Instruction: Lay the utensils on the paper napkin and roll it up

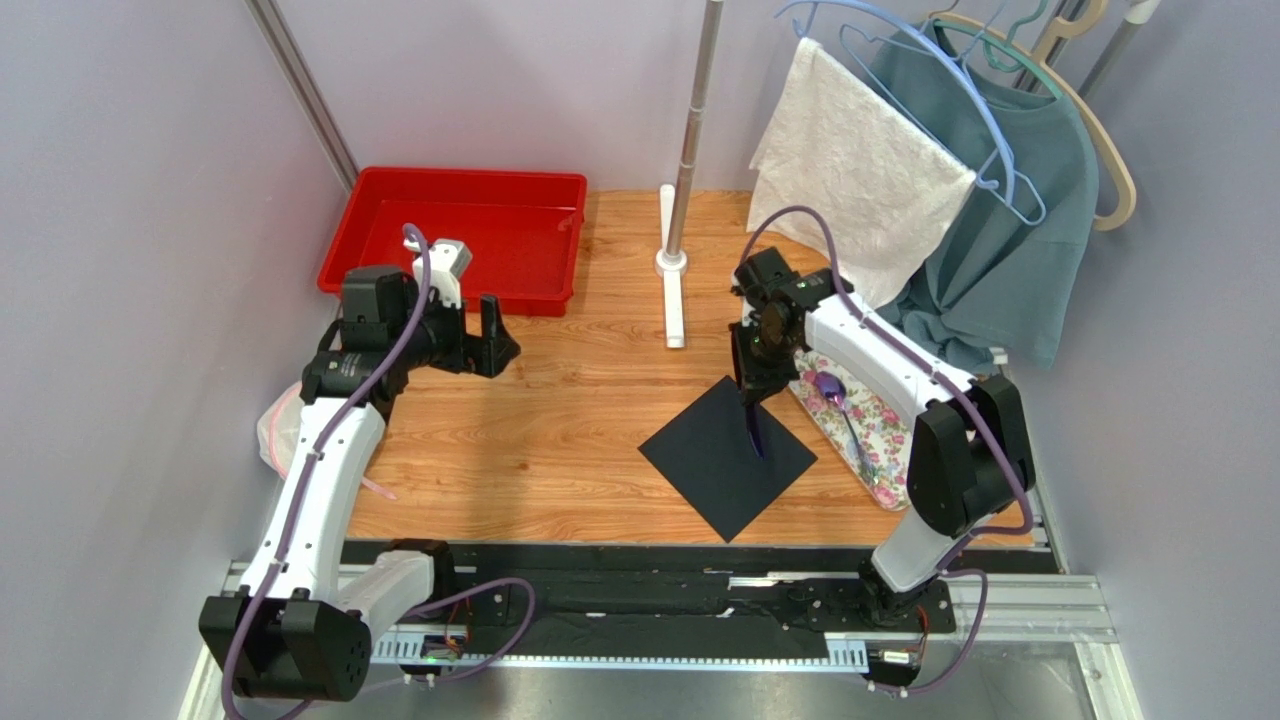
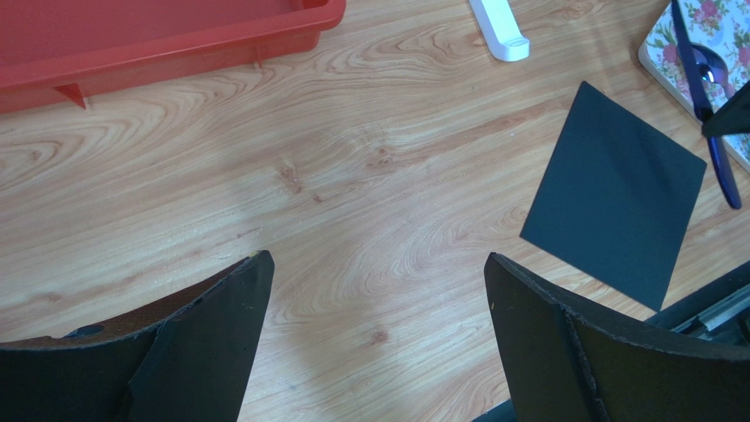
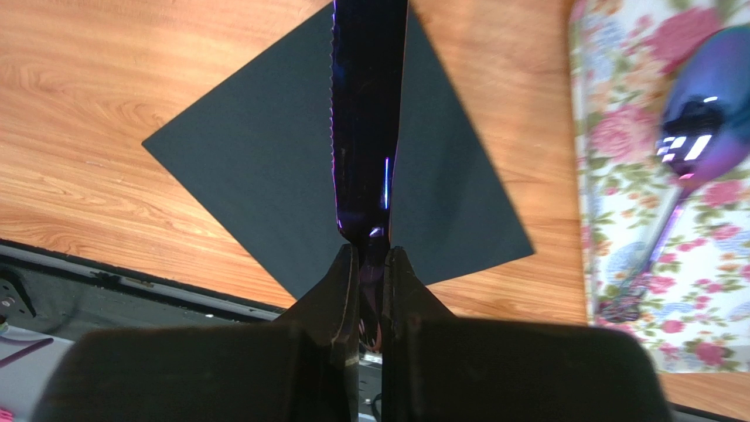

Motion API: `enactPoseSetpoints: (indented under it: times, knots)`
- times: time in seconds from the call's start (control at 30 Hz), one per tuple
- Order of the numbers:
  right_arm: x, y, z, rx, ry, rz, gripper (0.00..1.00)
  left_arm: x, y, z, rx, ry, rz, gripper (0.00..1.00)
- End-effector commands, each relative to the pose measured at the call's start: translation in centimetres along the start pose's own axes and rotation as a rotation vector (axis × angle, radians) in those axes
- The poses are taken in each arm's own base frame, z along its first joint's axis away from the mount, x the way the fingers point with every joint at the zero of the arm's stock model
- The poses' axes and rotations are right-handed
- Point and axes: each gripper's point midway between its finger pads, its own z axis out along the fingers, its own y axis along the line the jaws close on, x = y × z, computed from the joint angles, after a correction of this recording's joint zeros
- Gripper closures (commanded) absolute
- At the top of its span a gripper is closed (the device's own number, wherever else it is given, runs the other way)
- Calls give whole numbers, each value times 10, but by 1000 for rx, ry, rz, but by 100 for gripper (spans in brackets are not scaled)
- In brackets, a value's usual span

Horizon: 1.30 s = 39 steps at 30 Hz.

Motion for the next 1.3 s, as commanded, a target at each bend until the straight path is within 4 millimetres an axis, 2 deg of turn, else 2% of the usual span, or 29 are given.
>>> enactPoseSetpoints:
  times: [0.0, 0.17, 0.3, 0.47, 0.67, 0.8, 0.93, 1.27]
  knots:
    - [12, 20, 8, -22, -14, 40, 100, -3, 4, -1, -18, -8, -12, 1]
    - [29, 23, 29, -34, 38, 75, 100, -2, 5, 3, -18, -4, -27, 1]
    - [33, 24, 42, -27, 78, 98, 100, -2, 5, 5, -14, 3, -33, 1]
    - [25, 28, 49, -26, 93, 108, 100, -3, 5, 7, -12, 9, -37, 1]
    - [21, 25, 58, 10, 105, 110, 100, -1, 6, 8, -14, 13, -40, 1]
    - [16, 30, 57, -7, 113, 134, 100, 2, 7, 9, -15, 21, -41, 1]
    - [21, 35, 60, 3, 128, 131, 100, 2, 8, 10, -17, 22, -41, 1]
    - [29, 30, 71, 39, 149, 159, 100, 2, 7, 9, -17, 19, -41, 1]
